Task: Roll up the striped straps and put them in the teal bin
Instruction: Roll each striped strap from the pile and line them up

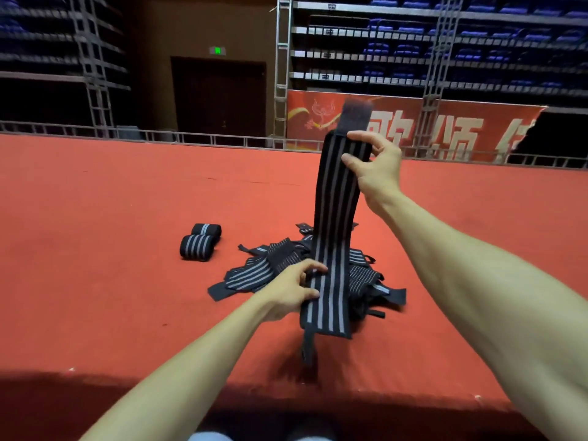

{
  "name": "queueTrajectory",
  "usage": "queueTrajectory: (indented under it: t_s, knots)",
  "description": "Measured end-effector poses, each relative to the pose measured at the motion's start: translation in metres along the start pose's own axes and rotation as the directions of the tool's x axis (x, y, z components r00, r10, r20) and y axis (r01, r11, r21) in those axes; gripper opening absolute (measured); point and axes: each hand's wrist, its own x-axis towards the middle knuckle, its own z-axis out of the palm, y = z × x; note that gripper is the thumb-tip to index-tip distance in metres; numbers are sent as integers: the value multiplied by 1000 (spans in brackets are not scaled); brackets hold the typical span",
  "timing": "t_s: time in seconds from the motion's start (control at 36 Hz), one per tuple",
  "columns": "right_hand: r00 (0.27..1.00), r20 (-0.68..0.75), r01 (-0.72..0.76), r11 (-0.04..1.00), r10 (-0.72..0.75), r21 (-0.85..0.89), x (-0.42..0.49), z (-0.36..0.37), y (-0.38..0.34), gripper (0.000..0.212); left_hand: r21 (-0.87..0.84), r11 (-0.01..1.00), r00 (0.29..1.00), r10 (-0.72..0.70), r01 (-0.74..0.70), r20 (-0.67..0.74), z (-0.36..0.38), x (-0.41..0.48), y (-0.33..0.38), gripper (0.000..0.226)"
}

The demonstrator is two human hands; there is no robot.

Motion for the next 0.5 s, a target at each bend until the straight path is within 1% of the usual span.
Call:
queueTrajectory:
  t_s: [0.08,0.11,0.14,0.19,0.22,0.28,0.31,0.33,0.36,0.39,0.44,0.5]
  knots:
    - [999,24,-38,999,38,-2,-20,2,27,37,81,994,997,-64,67,-39,14,1,-25,41]
    - [998,38,-54,999,54,-5,-26,2,36,37,142,987,996,-70,76,-47,17,2,-33,40]
    - [996,54,-67,998,68,-12,-32,1,46,38,241,968,996,-64,76,-59,19,4,-42,40]
    - [994,73,-81,996,85,-46,-40,0,65,41,481,875,999,-39,52,-36,19,9,-57,42]
    - [993,78,-85,994,90,-62,-42,-2,73,42,577,816,999,-32,25,3,18,12,-62,45]
    - [993,68,-94,993,99,-74,-43,-5,87,44,737,676,995,-56,-25,85,16,19,-71,49]
    - [993,57,-96,993,101,-72,-43,-7,93,44,796,606,990,-94,-23,100,13,23,-73,50]
    - [994,48,-98,993,101,-70,-43,-9,98,44,825,565,987,-128,-12,102,10,27,-73,50]
    - [994,38,-100,993,102,-68,-42,-11,105,44,824,566,986,-132,-9,102,6,33,-73,46]
    - [993,29,-110,992,112,-64,-40,-13,113,45,805,593,989,-107,-16,99,0,40,-70,39]
    - [990,4,-143,988,143,-66,-37,-18,131,45,736,676,998,-15,-36,63,-14,60,-59,25]
    - [986,-30,-168,984,166,-66,-34,-22,149,46,671,740,997,76,-52,-6,-29,85,-44,21]
